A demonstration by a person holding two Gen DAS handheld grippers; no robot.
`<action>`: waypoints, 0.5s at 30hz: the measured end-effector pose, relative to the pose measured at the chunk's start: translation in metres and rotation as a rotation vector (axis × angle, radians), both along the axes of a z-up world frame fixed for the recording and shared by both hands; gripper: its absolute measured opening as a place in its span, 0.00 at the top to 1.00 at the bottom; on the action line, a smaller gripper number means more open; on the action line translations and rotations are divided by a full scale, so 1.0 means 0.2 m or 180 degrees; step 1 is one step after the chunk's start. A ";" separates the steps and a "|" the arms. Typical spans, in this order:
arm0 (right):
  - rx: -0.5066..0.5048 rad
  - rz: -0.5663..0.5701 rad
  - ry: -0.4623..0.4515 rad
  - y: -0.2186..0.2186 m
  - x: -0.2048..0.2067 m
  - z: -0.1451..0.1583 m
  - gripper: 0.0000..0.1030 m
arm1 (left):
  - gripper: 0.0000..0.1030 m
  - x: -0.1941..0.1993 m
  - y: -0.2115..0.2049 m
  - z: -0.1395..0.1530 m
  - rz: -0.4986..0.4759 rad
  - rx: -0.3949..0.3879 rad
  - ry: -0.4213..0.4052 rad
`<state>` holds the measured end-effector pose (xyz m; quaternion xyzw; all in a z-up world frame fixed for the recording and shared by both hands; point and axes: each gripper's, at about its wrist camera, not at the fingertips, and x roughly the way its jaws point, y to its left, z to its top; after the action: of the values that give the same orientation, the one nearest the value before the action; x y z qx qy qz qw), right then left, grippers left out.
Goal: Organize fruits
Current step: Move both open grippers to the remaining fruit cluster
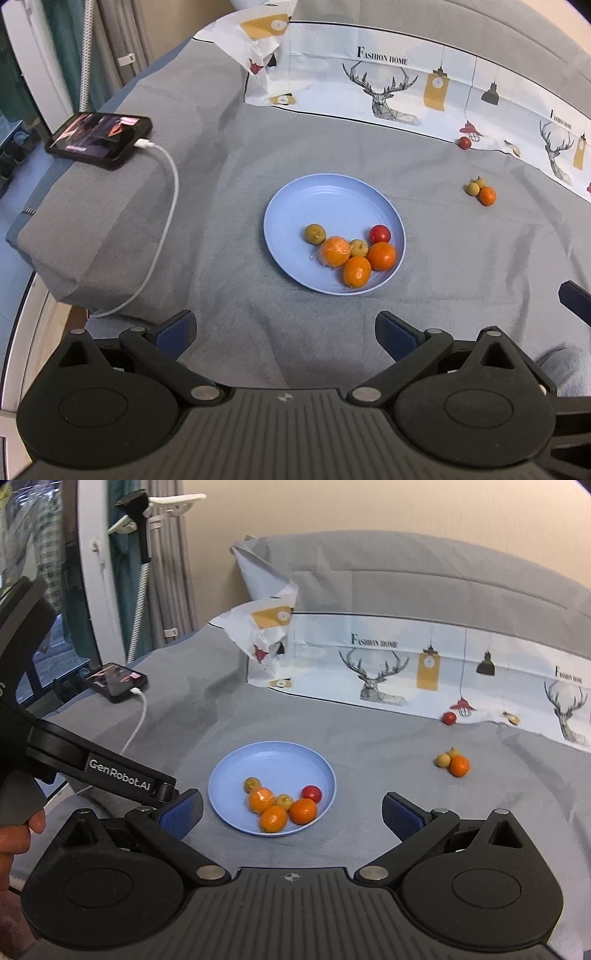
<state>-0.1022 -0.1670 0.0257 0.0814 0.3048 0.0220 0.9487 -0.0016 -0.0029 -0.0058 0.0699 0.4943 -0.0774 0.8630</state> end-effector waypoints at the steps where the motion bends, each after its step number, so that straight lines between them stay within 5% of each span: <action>1: 0.0020 -0.0034 0.0016 -0.01 0.01 -0.01 0.01 | 0.00 0.01 -0.02 0.00 -0.0014 0.0012 0.0003; 15: 0.0066 -0.0696 0.0221 -0.37 0.17 -0.24 0.01 | 0.00 0.24 -0.39 -0.15 -0.0306 0.0159 0.0323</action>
<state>-0.0674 -0.2409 -0.0232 0.1247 0.3266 -0.0813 0.9334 0.0468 -0.0805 -0.0352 0.1110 0.5353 -0.1099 0.8301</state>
